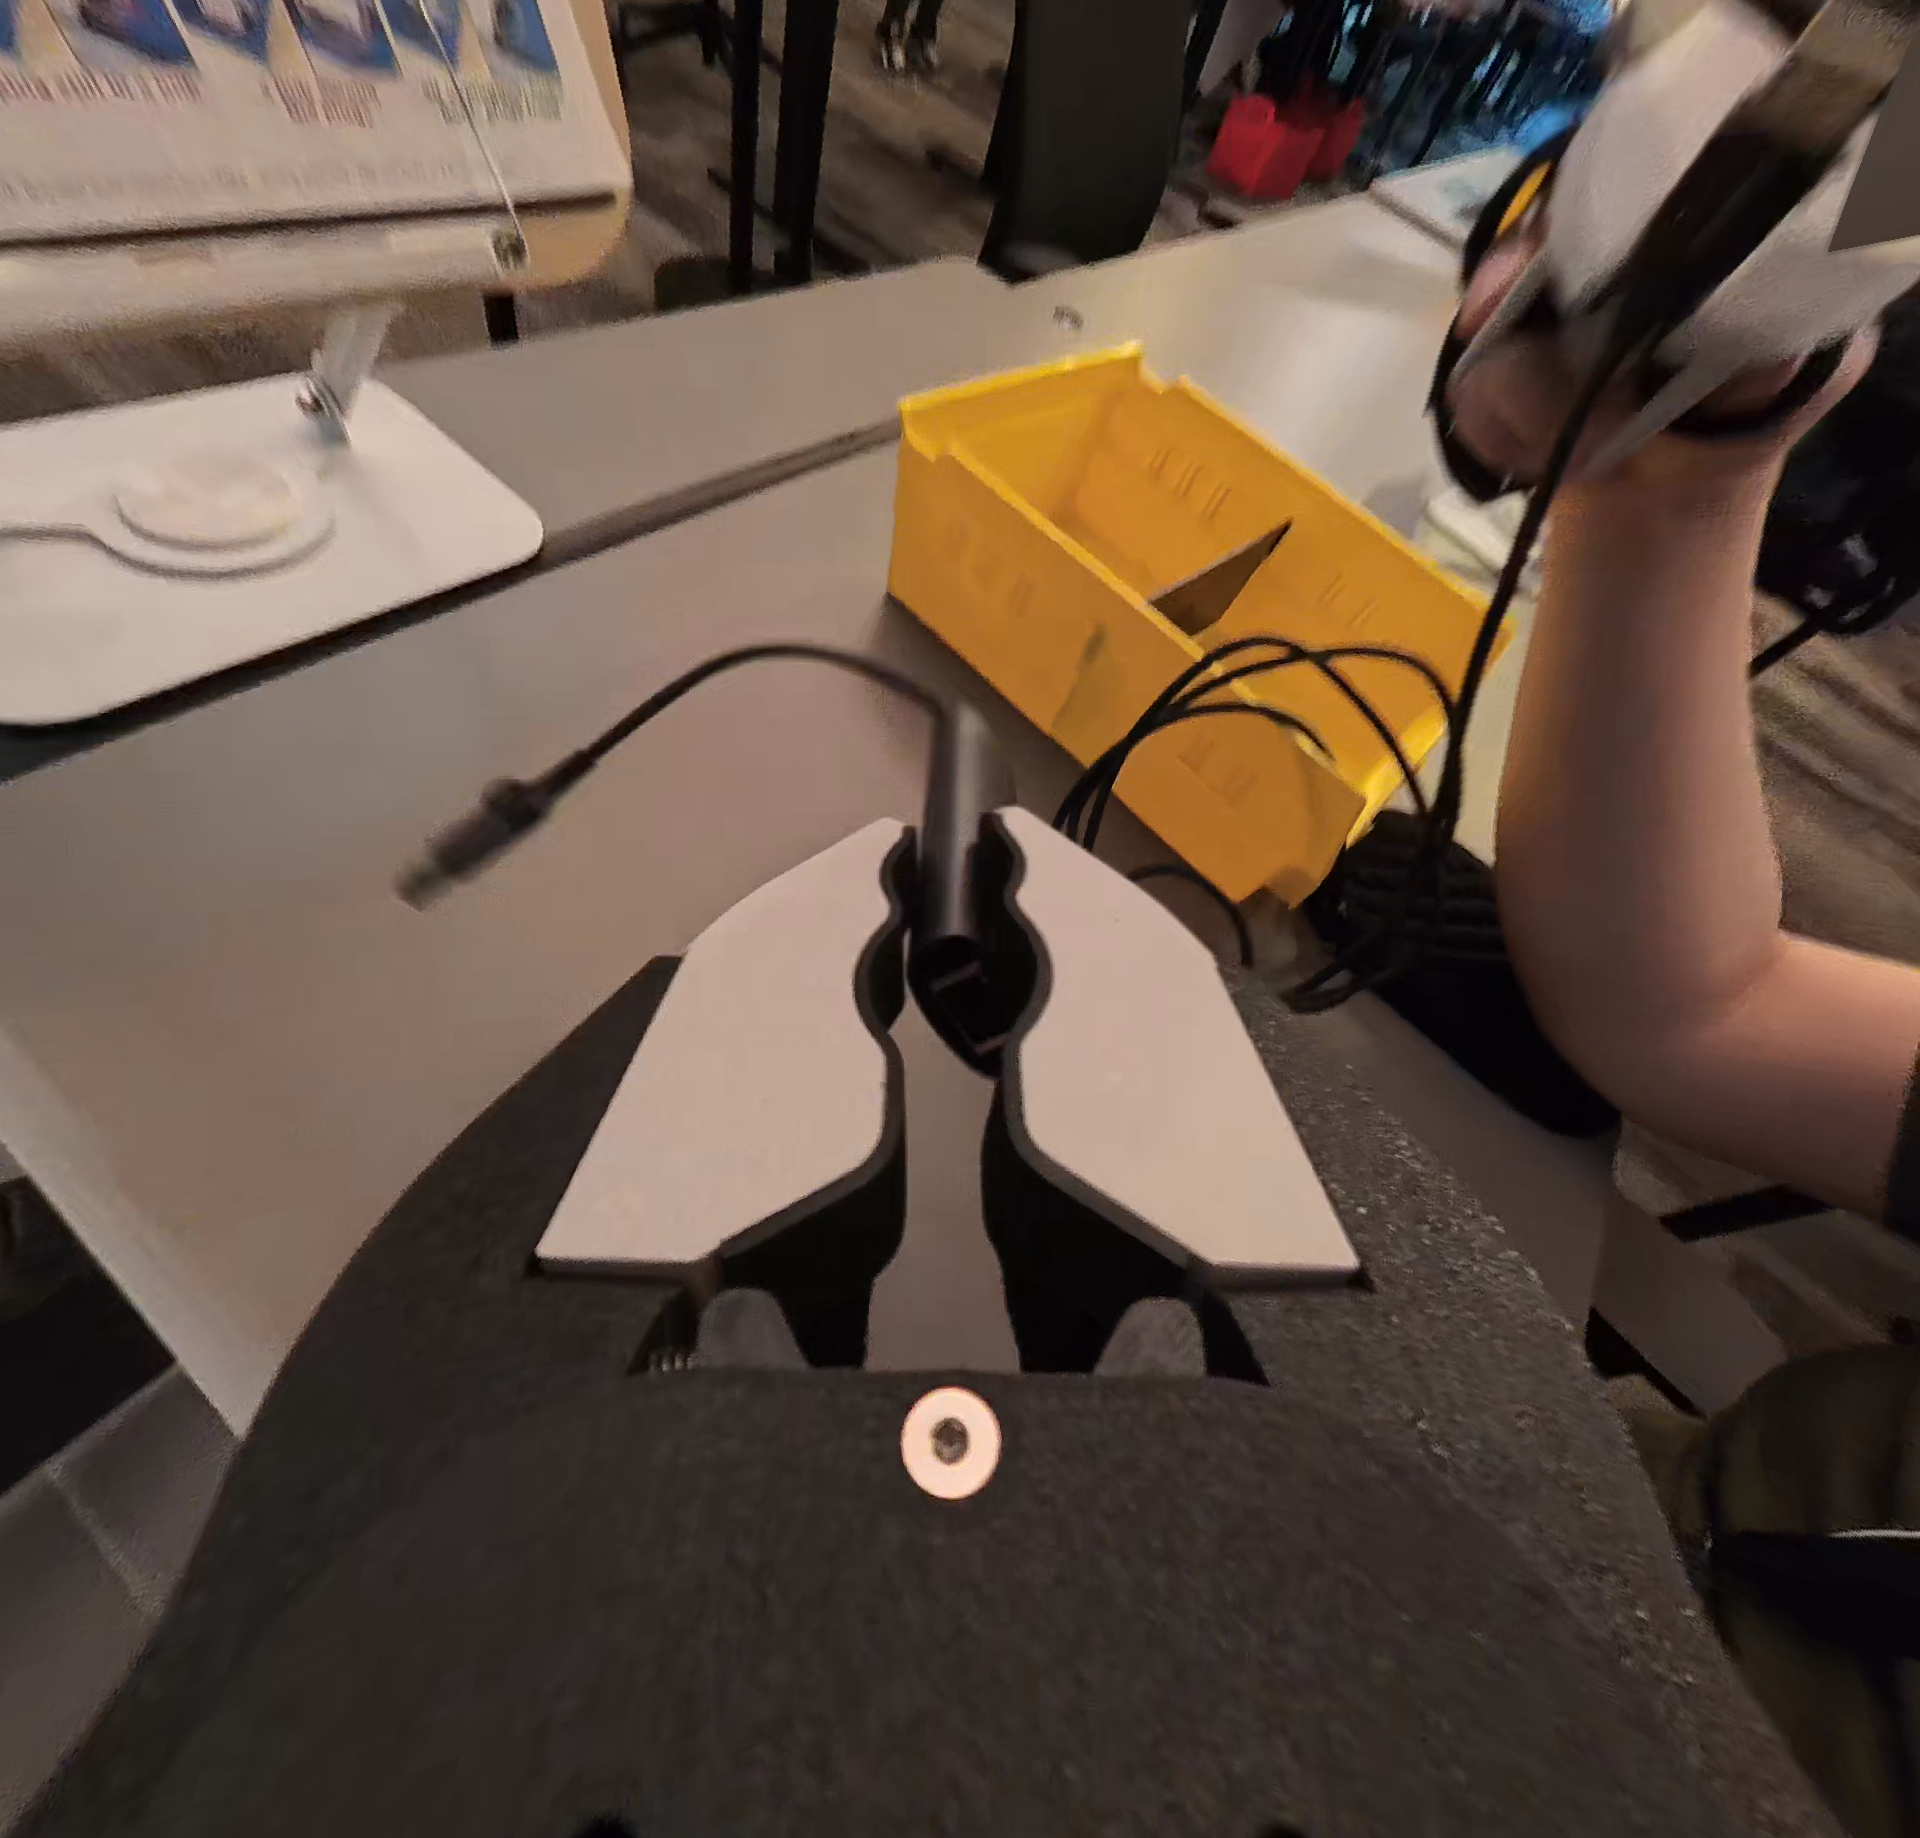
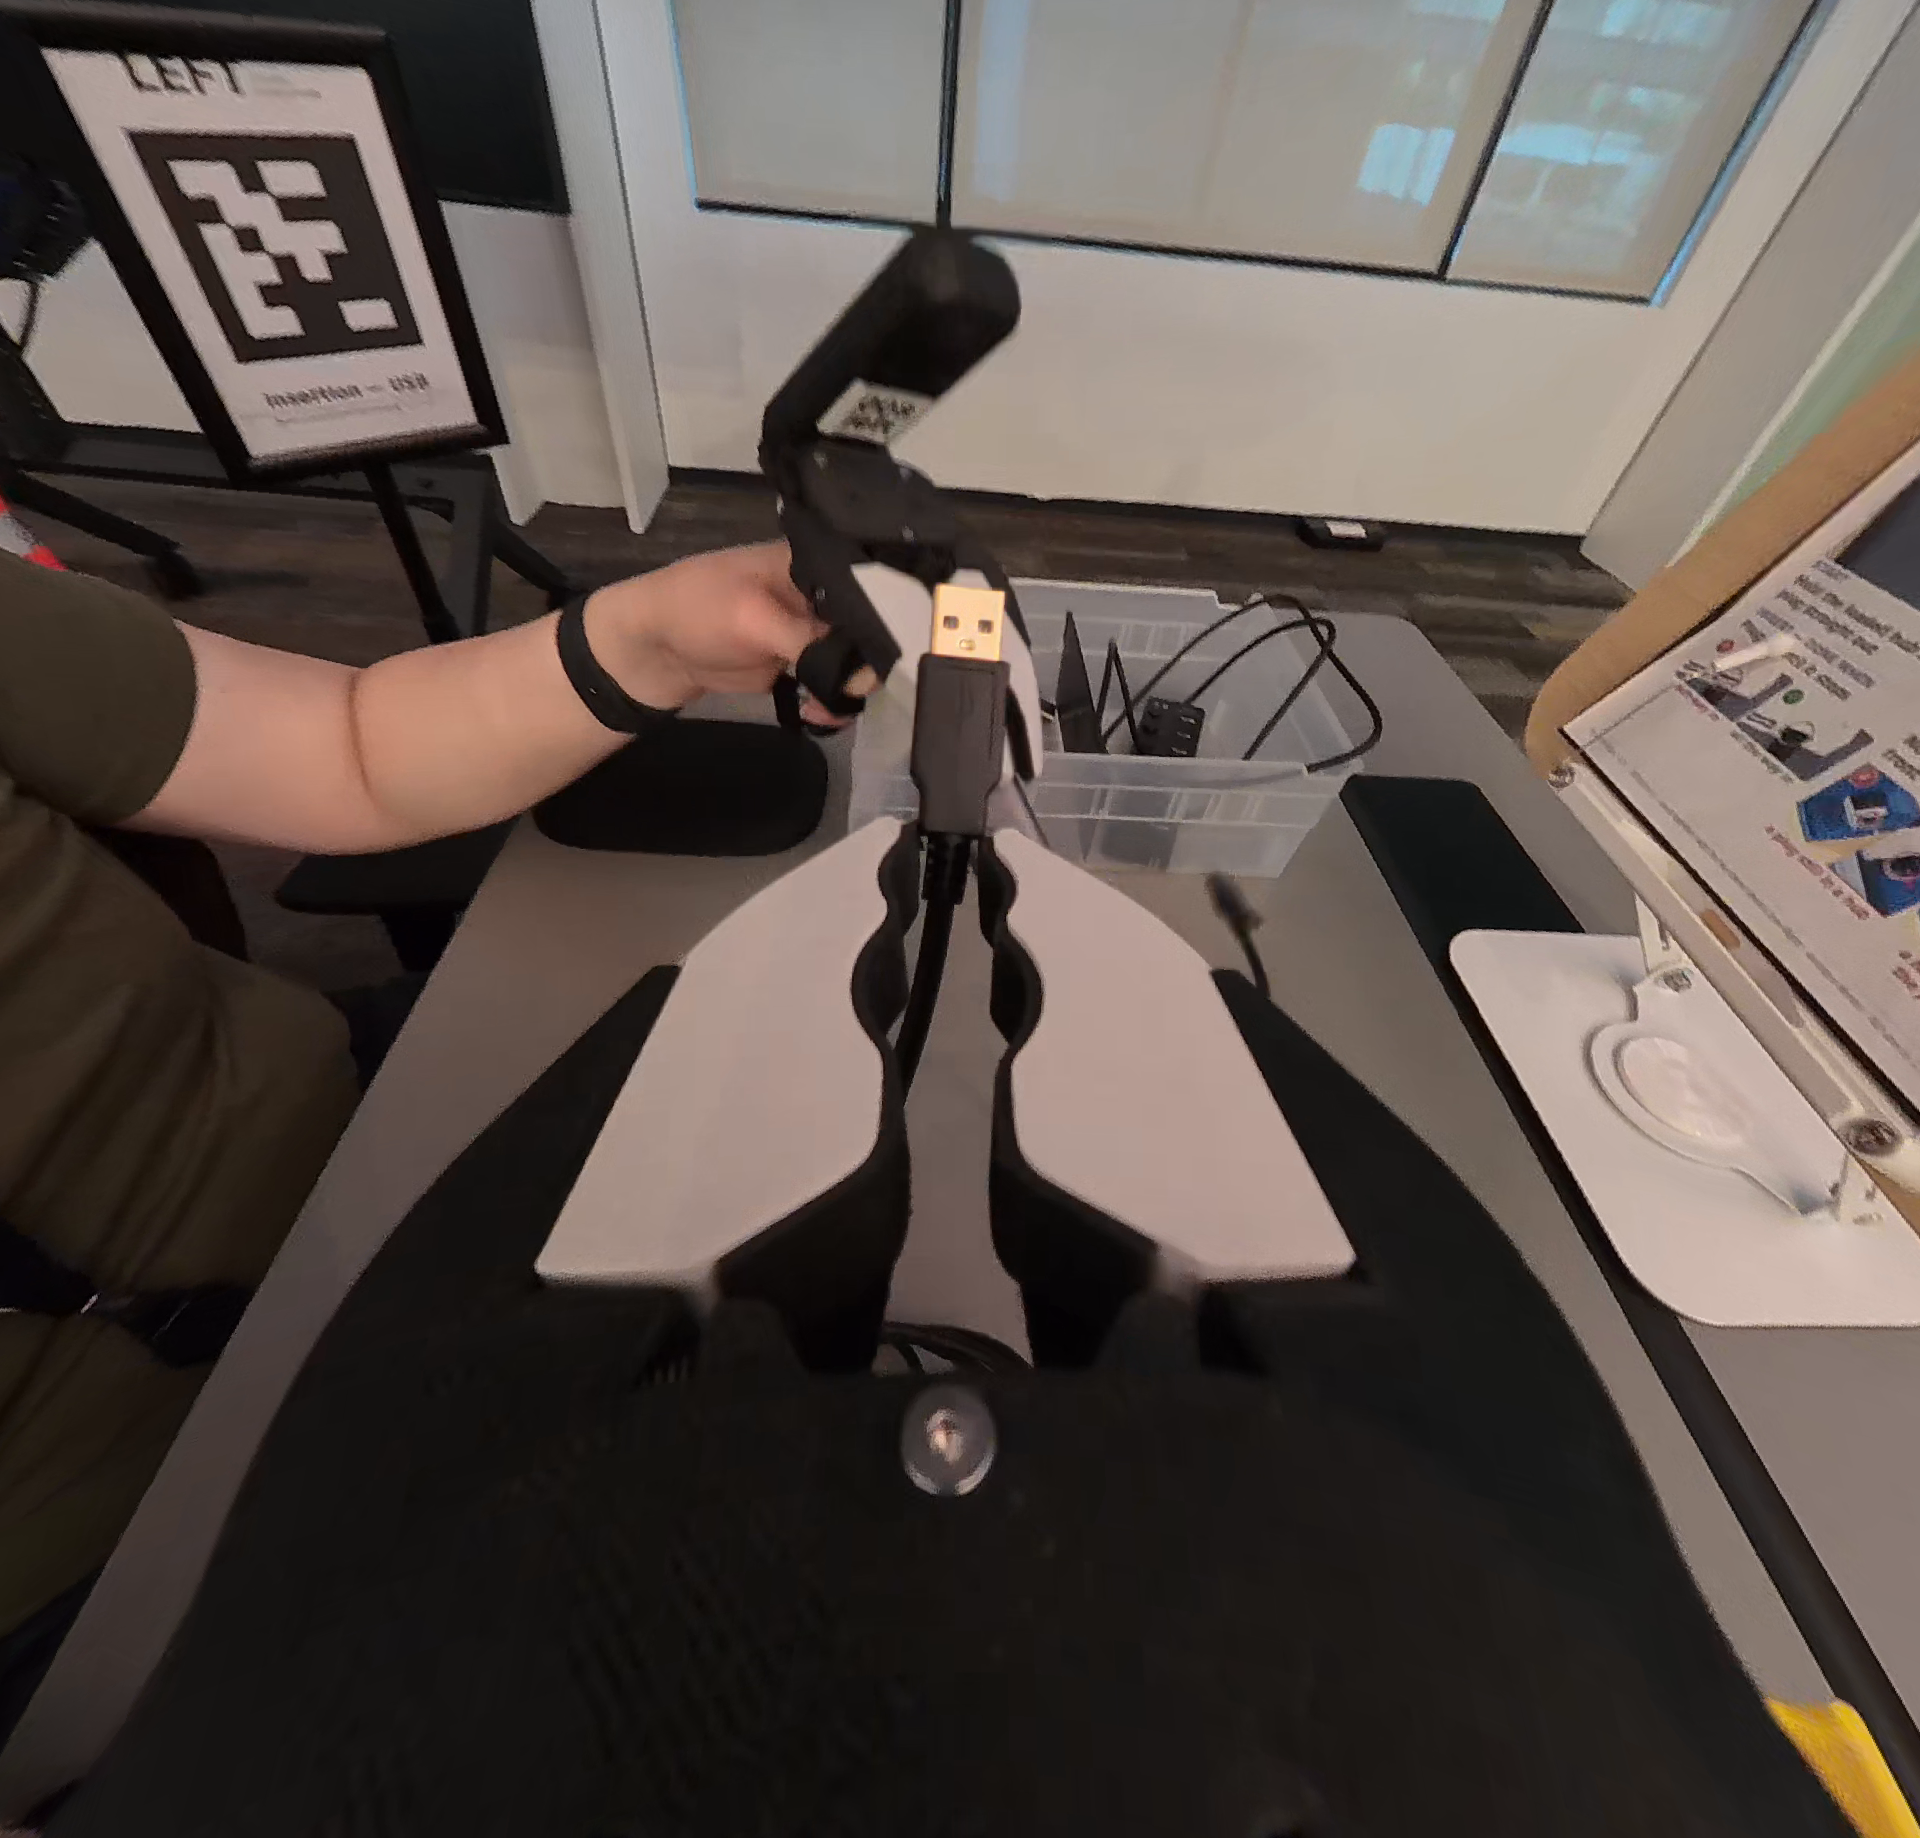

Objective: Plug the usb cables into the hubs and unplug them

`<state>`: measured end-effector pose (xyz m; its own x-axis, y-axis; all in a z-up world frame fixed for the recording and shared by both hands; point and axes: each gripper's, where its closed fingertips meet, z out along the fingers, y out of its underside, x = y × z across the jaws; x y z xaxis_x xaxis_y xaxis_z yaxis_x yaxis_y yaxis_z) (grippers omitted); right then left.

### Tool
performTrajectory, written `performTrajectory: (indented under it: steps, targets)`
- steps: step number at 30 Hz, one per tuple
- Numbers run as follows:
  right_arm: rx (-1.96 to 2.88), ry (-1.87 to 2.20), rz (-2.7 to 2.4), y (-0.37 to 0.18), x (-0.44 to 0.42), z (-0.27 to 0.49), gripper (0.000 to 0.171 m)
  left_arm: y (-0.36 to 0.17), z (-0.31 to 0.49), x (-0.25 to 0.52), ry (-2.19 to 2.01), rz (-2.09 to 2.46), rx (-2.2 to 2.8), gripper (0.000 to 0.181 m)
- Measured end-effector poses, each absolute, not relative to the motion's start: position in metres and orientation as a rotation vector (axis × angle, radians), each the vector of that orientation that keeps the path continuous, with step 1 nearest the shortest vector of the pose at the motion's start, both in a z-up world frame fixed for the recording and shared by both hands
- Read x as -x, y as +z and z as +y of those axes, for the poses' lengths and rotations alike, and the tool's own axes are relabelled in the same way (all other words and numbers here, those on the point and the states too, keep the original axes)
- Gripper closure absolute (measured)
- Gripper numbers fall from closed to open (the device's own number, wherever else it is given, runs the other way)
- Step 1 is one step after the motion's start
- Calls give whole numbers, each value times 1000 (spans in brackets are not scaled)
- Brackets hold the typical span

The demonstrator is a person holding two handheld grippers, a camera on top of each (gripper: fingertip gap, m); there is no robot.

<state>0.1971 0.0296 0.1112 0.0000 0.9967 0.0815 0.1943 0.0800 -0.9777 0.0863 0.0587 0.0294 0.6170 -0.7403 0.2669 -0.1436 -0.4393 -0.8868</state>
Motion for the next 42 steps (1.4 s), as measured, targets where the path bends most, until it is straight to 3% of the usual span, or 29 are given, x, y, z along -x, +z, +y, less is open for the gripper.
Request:
performTrajectory:
  steps: [1,8,14,21,23,33,37,42]
  targets:
    - [1309,1023,-1391,109,-193,30,160,37,60,-88,-843,703,1905,181]
    - [1396,927,-1455,87,-182,35,160,-30,65,-95,-642,827,2098,181]
    - [1390,906,-1465,85,-183,37,160,-29,38,-88,-679,820,1974,181]
    - [1376,934,-1456,87,-187,38,160,-91,-6,-58,-357,983,2140,126]
    - [1378,934,-1467,85,-186,37,160,-105,-14,-63,-327,1087,2135,121]
    - [1373,914,-1505,81,-188,33,160,-152,-6,-102,-312,1463,2124,127]
    - [1365,926,-1490,84,-194,33,160,-157,2,-116,-328,1491,2121,149]
    - [1348,935,-1468,90,-201,34,160,-156,4,-116,-316,1525,2145,150]
